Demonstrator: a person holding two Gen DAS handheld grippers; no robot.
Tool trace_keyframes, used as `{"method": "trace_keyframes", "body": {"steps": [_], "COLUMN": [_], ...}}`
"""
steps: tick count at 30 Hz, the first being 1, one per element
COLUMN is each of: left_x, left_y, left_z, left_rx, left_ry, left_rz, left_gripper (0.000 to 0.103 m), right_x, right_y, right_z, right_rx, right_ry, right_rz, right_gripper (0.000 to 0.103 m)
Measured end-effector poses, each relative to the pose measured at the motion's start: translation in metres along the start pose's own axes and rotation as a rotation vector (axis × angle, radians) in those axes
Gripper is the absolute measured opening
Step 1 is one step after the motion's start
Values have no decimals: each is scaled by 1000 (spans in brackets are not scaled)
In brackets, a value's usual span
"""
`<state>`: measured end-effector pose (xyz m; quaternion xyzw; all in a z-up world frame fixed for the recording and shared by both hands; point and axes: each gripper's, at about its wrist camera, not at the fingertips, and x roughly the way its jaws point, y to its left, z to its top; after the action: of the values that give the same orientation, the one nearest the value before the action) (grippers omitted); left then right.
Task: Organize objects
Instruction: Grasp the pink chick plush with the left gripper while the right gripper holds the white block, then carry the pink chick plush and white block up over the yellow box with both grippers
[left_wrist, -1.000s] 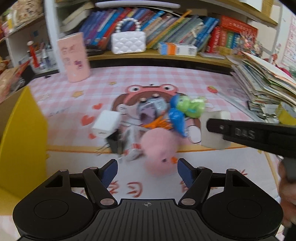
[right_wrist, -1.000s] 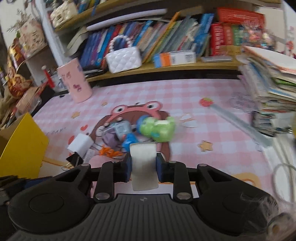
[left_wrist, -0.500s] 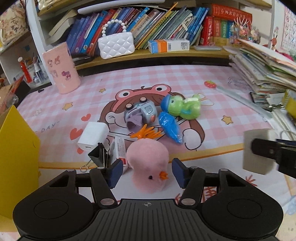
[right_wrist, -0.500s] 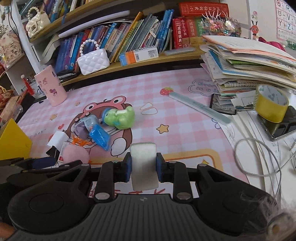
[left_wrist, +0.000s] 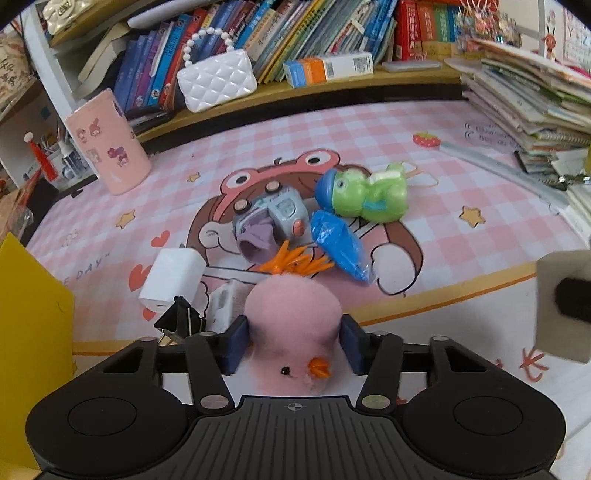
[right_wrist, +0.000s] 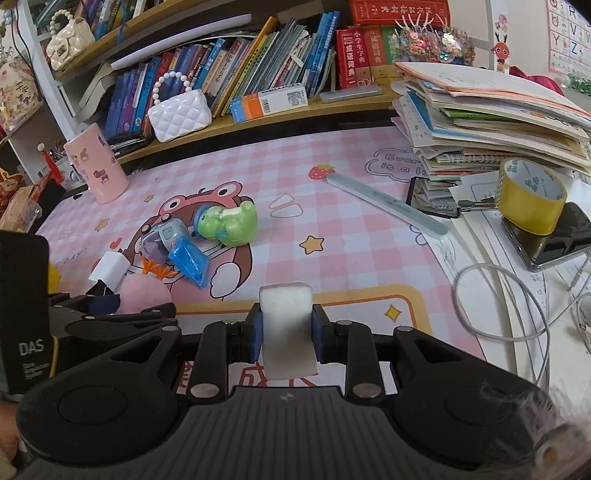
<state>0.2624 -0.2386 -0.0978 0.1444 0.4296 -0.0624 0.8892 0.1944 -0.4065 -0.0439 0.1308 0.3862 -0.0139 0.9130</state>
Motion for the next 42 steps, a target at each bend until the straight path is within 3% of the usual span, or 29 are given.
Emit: {"method": "trace_keyframes", "body": {"steps": [4, 14, 24, 42], "left_x": [-5, -64, -94, -159], "left_y": [11, 41, 80, 186], "left_z": [-1, -10, -56, -166], "left_rx": [-66, -179, -240, -378], "left_ry": [-5, -117, -119, -137], "left_rz": [-54, -200, -195, -159], "left_gripper": [46, 46, 46, 46], "right_x": [-2, -5, -12, -58], "right_y": [-1, 20, 69, 199], "right_z": [0, -13, -42, -122], "right_rx": [12, -14, -79, -241], "right_ry": [-4, 21, 80, 128], "right_rz": [-8, 10, 24, 109], "right_gripper": [25, 25, 25, 25]}}
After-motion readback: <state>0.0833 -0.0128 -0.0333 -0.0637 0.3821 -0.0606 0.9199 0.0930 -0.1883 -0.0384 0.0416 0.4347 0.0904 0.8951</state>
